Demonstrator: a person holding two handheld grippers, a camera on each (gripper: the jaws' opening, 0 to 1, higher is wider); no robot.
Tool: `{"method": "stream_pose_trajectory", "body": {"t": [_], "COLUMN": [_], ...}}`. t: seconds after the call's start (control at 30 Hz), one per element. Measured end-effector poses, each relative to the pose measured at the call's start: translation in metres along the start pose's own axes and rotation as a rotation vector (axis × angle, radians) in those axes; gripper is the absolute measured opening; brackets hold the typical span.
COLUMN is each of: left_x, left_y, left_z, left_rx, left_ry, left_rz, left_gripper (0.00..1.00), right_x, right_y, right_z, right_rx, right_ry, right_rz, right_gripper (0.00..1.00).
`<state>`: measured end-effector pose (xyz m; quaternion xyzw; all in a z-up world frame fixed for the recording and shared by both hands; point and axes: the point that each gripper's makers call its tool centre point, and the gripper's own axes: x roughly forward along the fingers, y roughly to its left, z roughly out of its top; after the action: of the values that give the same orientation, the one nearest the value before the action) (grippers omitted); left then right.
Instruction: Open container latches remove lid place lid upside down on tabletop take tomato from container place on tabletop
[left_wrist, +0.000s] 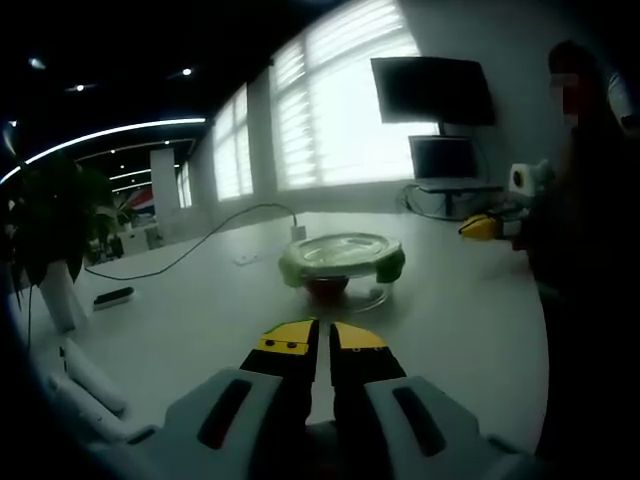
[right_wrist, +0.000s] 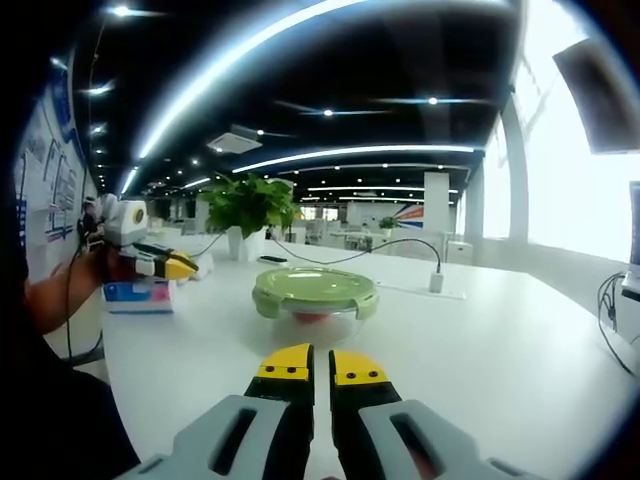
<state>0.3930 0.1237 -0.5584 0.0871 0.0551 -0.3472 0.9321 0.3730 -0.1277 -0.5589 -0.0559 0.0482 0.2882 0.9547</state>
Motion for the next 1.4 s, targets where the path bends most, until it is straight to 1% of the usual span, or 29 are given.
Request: {"method": "stream_pose_trajectory", "body": {"t": [0.47,0.7,0.97,1.17,1.27,1.33,1.4], "left_x": [0.001,0.001,0.001,0.003,0.002,0.002,0.002], "left_y": [0.000,-0.003,-0.005,-0.004,-0.003,-0.003,-0.003], "left_z": [-0.001,-0.001,-0.001,0.003,0.005,0.008,0.013], "left_rx": [0.005,0.014,0.005,-0.013,-0.004,-0.001,0.007], "left_ry": [0.003,0.009,0.011,0.018,0.025,0.029,0.029], "left_rz": [0.001,-0.006,-0.017,-0.025,-0.026,-0.028,-0.032], "left_gripper": [0.07,0.07,0.08,0.08,0.08,0.08,0.10], "right_x": [0.003,0.001,0.002,0.000,-0.001,-0.001,-0.001], "right_y": [0.008,0.005,0.004,0.000,-0.002,-0.003,-0.004], "right_z": [-0.002,-0.001,-0.002,-0.003,-0.005,-0.006,-0.006], "right_rx": [0.003,0.007,0.011,0.019,0.024,0.029,0.040], "right_ry": [0.003,0.000,-0.001,-0.006,-0.004,-0.002,-0.004], "right_rz": [0.021,0.012,0.010,0.000,-0.003,-0.002,0.000], "right_gripper": [0.02,0.02,0.02,0.02,0.02,0.02,0.02]}}
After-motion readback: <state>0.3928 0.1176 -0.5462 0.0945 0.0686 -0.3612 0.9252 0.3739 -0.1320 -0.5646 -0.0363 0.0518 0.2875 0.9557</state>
